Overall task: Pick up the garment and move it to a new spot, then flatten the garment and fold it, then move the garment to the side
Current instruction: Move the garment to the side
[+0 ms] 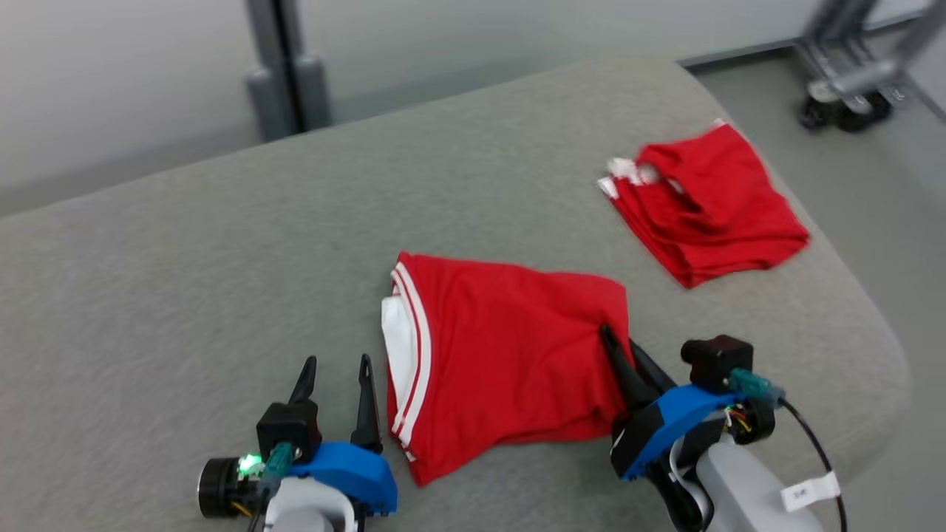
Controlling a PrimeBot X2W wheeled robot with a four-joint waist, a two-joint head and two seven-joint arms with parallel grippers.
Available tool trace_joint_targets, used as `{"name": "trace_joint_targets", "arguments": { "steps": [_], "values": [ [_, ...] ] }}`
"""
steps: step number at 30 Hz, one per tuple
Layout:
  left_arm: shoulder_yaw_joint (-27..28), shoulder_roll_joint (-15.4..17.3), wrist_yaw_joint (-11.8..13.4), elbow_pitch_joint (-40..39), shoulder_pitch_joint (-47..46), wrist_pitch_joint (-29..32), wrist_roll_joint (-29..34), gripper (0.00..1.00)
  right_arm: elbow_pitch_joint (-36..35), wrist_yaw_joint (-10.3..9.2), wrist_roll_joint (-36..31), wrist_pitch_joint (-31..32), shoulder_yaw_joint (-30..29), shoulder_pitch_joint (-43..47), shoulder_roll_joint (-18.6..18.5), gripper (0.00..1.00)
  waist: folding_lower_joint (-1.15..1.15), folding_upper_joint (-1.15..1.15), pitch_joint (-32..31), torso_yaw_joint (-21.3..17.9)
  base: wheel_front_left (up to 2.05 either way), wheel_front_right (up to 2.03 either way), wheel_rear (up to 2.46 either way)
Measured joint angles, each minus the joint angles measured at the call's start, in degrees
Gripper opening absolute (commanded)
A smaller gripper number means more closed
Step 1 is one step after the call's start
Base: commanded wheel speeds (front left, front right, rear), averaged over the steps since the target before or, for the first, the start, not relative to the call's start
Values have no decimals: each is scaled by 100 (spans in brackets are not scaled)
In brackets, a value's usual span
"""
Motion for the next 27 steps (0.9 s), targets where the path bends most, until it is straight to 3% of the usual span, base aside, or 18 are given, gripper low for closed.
{"name": "trace_joint_targets", "arguments": {
  "steps": [6,11,19,25,27],
  "values": [
    [-45,-4,-12,75,-154,-1,32,100,-86,0,194,11,149,-1,-1,0,-1,0,5,-767,0,0,0],
    [-97,-4,-55,180,-288,-1,74,100,-158,0,274,14,155,-13,-3,0,-1,-1,40,-1090,0,0,0],
    [-174,-7,-83,296,-430,-1,135,100,-143,0,-124,15,232,-428,-96,0,0,-1,196,-1037,0,0,0],
    [-215,-8,-69,360,-525,-1,289,100,107,0,-584,16,69,-1316,-714,0,0,0,371,-636,0,0,0],
    [-196,-2,-58,361,-552,-1,380,100,341,1,-860,15,-255,-1722,-1138,0,0,-1,499,-384,0,0,0]
  ]
}}
